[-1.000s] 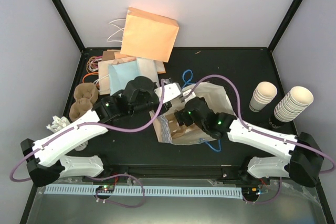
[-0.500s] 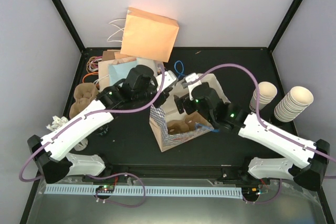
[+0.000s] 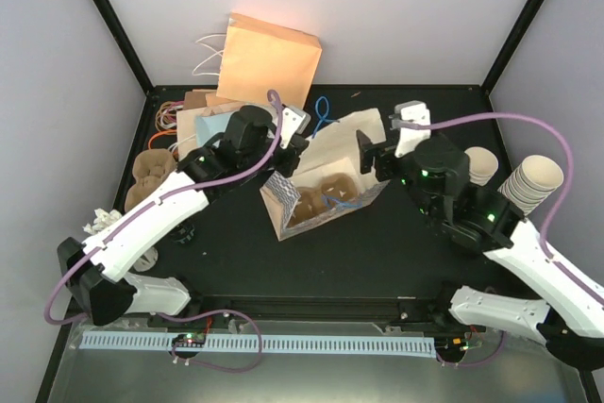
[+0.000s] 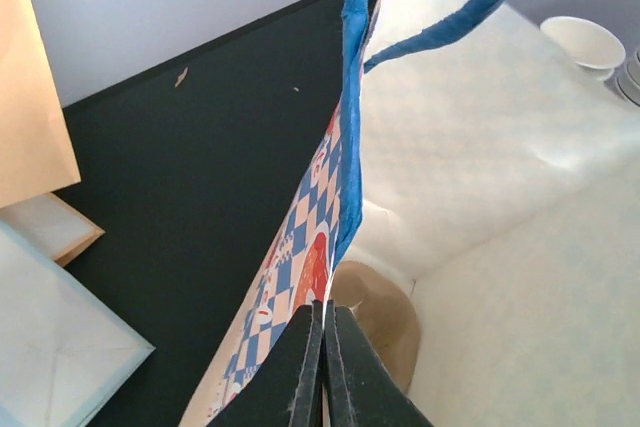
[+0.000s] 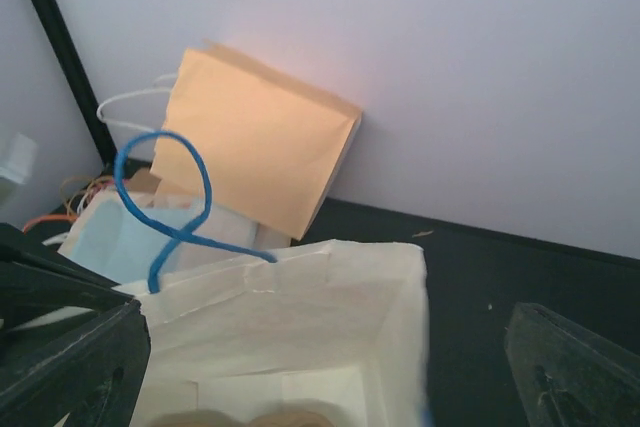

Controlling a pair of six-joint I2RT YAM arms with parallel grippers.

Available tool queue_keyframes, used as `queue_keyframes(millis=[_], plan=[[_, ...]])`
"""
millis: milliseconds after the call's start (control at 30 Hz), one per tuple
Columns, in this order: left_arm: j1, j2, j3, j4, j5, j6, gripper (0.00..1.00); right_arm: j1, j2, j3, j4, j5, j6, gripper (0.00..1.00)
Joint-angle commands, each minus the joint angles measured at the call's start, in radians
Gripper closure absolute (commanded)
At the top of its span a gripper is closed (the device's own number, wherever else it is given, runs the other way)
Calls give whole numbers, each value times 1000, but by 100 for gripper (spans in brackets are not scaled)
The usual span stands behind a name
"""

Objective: Pack the takeout coffee

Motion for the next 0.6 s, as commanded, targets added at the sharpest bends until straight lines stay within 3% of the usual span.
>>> queue_keyframes(millis=[0,233,567], plan=[[10,57,32,91,-35,-121,97,-5,-73,20,-26,96,15,0],[45,150,84,171,-47,-239,96,-5,-171,-61,-13,146,19,0],[81,309,176,315,45,-329,96,-5,-171,-125,-145,163,105,0]])
